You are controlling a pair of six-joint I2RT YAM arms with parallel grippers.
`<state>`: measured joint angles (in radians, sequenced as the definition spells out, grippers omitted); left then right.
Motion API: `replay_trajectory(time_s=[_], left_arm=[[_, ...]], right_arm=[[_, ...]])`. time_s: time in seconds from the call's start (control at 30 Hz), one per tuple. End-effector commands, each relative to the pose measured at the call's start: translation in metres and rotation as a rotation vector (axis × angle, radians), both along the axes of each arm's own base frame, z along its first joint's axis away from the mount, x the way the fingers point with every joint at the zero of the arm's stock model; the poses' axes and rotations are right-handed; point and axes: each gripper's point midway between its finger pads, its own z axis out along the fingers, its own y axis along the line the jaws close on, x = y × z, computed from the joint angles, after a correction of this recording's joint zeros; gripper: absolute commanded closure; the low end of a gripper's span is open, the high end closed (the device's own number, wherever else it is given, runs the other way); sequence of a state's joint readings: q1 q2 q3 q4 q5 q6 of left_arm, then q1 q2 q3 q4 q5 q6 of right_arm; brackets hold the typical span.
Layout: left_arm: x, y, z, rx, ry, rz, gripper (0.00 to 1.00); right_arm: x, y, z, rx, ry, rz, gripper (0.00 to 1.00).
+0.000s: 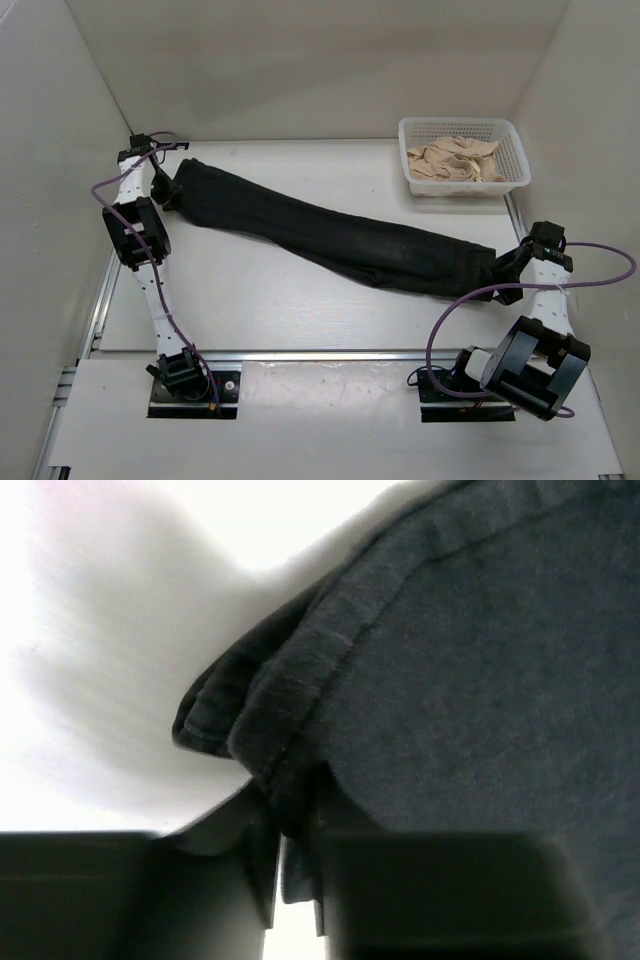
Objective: Fold and stack the trousers
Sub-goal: Fold the trousers
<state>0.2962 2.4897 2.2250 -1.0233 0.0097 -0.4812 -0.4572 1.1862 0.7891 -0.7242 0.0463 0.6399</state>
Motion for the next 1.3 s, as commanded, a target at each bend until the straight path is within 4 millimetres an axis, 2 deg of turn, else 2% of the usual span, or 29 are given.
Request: replay_trajectory(time_s=[0.0,0.13,0.17,0.23,0.27,0.4,0.47,0.5,0.63,0.67,0.73,0.77,0.87,0.9,0.93,0.97,1.0,1.03,1.07,1.1,1.17,1.2,1.27], left_arm=[[0.019,0.007,0.013,0.021,-0.073,-0.009,0.9],[0.019,0.02,0.052,0.102,-0.106,0.019,0.9],[0.018,0.023,0.079,0.129,-0.148,0.027,0.9],[0.02,0.016,0.111,0.178,-0.197,0.021,0.9],[0.017,0.017,0.14,0.207,-0.245,0.015,0.9],[0.011,-0.003,0.19,0.259,-0.321,-0.047,0.9],[0.008,-0.014,0.201,0.24,-0.352,-0.08,0.9],[0.004,-0.015,0.219,0.257,-0.383,-0.092,0.9],[-0.003,-0.053,0.251,0.348,-0.421,-0.198,0.9],[-0.002,-0.077,0.256,0.367,-0.431,-0.266,0.9],[-0.011,-0.104,0.268,0.398,-0.435,-0.324,0.9],[-0.013,-0.135,0.268,0.404,-0.44,-0.394,0.9],[-0.035,-0.174,0.257,0.418,-0.393,-0.48,0.9],[-0.047,-0.203,0.237,0.399,-0.353,-0.53,0.9],[-0.058,-0.215,0.236,0.394,-0.35,-0.544,0.9],[-0.068,-0.245,0.228,0.363,-0.352,-0.575,0.9],[-0.078,-0.259,0.219,0.348,-0.341,-0.597,0.9],[-0.095,-0.265,0.198,0.358,-0.292,-0.612,0.9],[-0.105,-0.275,0.186,0.36,-0.278,-0.619,0.9],[-0.121,-0.296,0.155,0.34,-0.235,-0.642,0.9],[-0.135,-0.31,0.136,0.324,-0.221,-0.638,0.9],[-0.143,-0.325,0.122,0.308,-0.207,-0.64,0.9],[-0.148,-0.334,0.098,0.324,-0.164,-0.637,0.9]], right_arm=[[0.003,0.0,0.008,-0.008,-0.033,0.03,0.38],[0.002,0.003,0.017,-0.005,-0.04,0.043,0.38],[0.005,0.001,0.025,-0.018,-0.066,0.043,0.38],[0.006,0.0,0.034,-0.029,-0.076,0.053,0.38],[0.006,0.002,0.039,-0.025,-0.086,0.057,0.38],[0.007,0.005,0.044,-0.013,-0.102,0.066,0.38],[0.007,0.005,0.046,-0.017,-0.11,0.066,0.38],[0.007,0.007,0.046,-0.008,-0.116,0.071,0.38],[0.01,0.01,0.052,0.0,-0.14,0.08,0.38],[0.01,0.01,0.052,0.0,-0.14,0.08,0.38],[0.01,0.01,0.052,0.0,-0.14,0.08,0.38],[0.01,0.01,0.054,-0.005,-0.148,0.08,0.38],[0.008,0.011,0.051,0.0,-0.14,0.08,0.38],[0.008,0.011,0.051,0.0,-0.14,0.08,0.38],[0.008,0.011,0.051,0.0,-0.14,0.08,0.38],[0.008,0.011,0.051,0.0,-0.14,0.08,0.38],[0.008,0.011,0.051,0.0,-0.14,0.08,0.38],[0.008,0.011,0.051,0.0,-0.14,0.08,0.38],[0.008,0.011,0.051,0.0,-0.14,0.08,0.38],[0.008,0.011,0.051,0.0,-0.14,0.08,0.38],[0.009,0.011,0.048,0.0,-0.14,0.08,0.38],[0.009,0.012,0.048,0.007,-0.144,0.084,0.38],[0.009,0.012,0.046,0.006,-0.145,0.084,0.38]])
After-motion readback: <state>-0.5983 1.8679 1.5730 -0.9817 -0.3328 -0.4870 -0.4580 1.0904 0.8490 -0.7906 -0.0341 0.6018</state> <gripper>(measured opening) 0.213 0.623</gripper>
